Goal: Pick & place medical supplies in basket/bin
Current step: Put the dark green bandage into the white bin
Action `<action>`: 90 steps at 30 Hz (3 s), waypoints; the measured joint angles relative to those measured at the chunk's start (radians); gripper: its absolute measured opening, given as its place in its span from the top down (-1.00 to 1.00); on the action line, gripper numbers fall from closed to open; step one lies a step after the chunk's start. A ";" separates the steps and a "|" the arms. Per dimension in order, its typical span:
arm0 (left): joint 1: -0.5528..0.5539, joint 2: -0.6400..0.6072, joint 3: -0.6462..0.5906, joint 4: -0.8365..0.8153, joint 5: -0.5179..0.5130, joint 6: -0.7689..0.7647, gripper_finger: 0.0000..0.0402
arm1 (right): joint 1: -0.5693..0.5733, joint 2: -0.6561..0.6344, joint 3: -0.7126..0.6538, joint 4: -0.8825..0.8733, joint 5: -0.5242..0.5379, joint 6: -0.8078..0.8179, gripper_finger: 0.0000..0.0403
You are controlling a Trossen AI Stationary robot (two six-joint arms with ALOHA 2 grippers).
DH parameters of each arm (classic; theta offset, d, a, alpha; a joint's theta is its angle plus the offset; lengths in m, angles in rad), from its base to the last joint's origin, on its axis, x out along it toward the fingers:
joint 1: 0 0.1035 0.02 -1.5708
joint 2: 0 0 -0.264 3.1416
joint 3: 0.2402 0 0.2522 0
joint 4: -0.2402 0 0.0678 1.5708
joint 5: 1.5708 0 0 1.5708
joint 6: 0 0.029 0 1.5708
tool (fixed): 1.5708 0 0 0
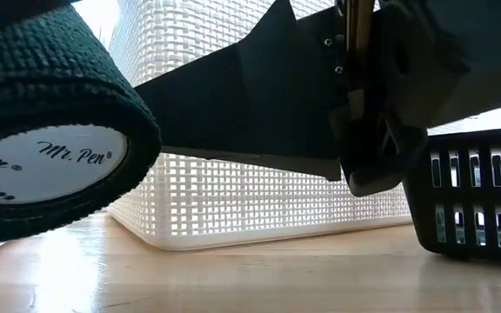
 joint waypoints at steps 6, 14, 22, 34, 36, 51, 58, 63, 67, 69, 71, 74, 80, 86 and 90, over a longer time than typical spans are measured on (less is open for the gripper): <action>0.000 0.000 0.000 0.000 0.000 0.000 -0.63 | -0.002 -0.006 0.000 -0.039 -0.020 0.059 -0.02; 0.000 0.000 0.000 0.000 0.000 0.000 -0.63 | -0.008 -0.089 -0.003 -0.300 -0.108 0.207 -0.02; 0.000 0.000 0.000 0.000 0.000 0.000 -0.63 | -0.061 -0.124 0.024 -0.465 -0.281 0.321 -0.02; 0.000 0.000 0.000 0.000 0.000 0.000 -0.63 | -0.064 -0.124 0.029 -0.457 -0.288 0.314 -0.02; 0.000 0.000 0.000 0.000 0.000 0.000 -0.63 | -0.064 -0.124 0.030 -0.457 -0.292 0.314 -0.02; 0.000 0.000 0.000 0.000 0.000 0.000 -0.63 | -0.065 -0.124 0.030 -0.491 -0.314 0.347 -0.02; 0.000 0.000 0.000 0.000 0.000 0.000 -0.63 | -0.065 -0.124 0.030 -0.491 -0.314 0.334 -0.13; 0.000 0.000 0.000 0.000 0.000 0.000 -0.63 | -0.065 -0.124 0.030 -0.495 -0.314 0.327 -0.36; 0.000 0.000 0.000 0.000 0.000 0.000 -0.63 | -0.065 -0.124 0.030 -0.486 -0.314 0.329 -0.54; 0.000 0.000 0.000 0.000 0.000 0.000 -0.63 | -0.065 -0.124 0.030 -0.487 -0.314 0.329 -0.60; 0.000 0.000 0.000 0.000 0.000 0.000 -0.63 | -0.065 -0.124 0.030 -0.486 -0.314 0.329 -0.63; 0.000 0.000 0.000 0.000 0.000 0.000 -0.63 | -0.065 -0.124 0.030 -0.486 -0.314 0.332 -0.64; 0.000 0.000 0.000 0.000 0.000 0.000 -0.63 | -0.062 -0.124 0.031 -0.485 -0.314 0.342 -0.64; 0.000 0.000 0.000 0.000 0.000 0.000 -0.63 | -0.041 -0.165 0.033 -0.531 -0.299 0.312 -0.64; 0.000 0.000 0.000 0.000 0.000 0.000 -0.63 | -0.023 -0.221 0.034 -0.537 -0.297 0.222 -0.64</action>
